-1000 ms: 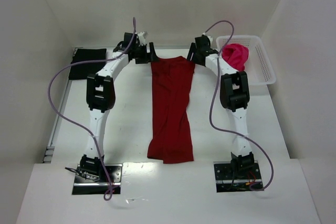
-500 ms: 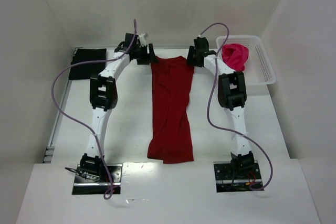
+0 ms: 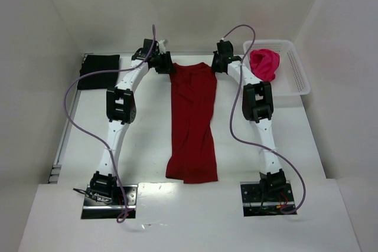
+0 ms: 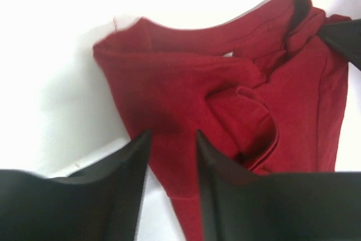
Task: Fold and stack the t-shirts
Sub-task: Rotate the tshirt 90 degrees
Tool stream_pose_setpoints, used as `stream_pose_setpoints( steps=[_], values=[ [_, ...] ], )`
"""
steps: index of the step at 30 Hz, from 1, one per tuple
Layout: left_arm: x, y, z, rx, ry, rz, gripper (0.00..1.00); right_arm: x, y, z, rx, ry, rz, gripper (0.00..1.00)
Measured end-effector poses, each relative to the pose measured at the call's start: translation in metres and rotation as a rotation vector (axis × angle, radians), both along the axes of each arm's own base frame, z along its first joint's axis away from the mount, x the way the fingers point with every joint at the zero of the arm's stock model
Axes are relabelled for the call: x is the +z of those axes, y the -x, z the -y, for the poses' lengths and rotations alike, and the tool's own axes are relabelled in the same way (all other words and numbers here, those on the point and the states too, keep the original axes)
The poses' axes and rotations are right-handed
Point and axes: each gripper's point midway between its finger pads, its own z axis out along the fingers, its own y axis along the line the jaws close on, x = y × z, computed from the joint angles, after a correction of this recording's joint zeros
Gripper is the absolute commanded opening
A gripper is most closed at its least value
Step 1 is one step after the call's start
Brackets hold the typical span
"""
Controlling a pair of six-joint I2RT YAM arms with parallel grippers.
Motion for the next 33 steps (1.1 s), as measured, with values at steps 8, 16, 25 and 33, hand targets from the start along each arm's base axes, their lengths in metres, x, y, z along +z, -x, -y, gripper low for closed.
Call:
stream_pose_setpoints(
  steps=[8, 16, 25, 33],
  values=[
    [0.002, -0.016, -0.009, 0.074, -0.037, 0.031, 0.11, 0.004, -0.021, -0.007, 0.002, -0.019, 0.037, 0.12],
    [-0.002, -0.034, -0.023, 0.165, -0.068, 0.061, 0.27, 0.019, -0.035, -0.007, -0.022, -0.049, 0.082, 0.39],
    [0.015, -0.039, -0.037, 0.183, -0.084, 0.09, 0.9, 0.025, -0.032, -0.013, 0.009, -0.078, 0.069, 1.0],
    [0.11, 0.011, -0.046, 0.105, -0.101, 0.093, 1.0, 0.098, 0.03, -0.011, 0.081, -0.076, 0.043, 1.0]
  ],
)
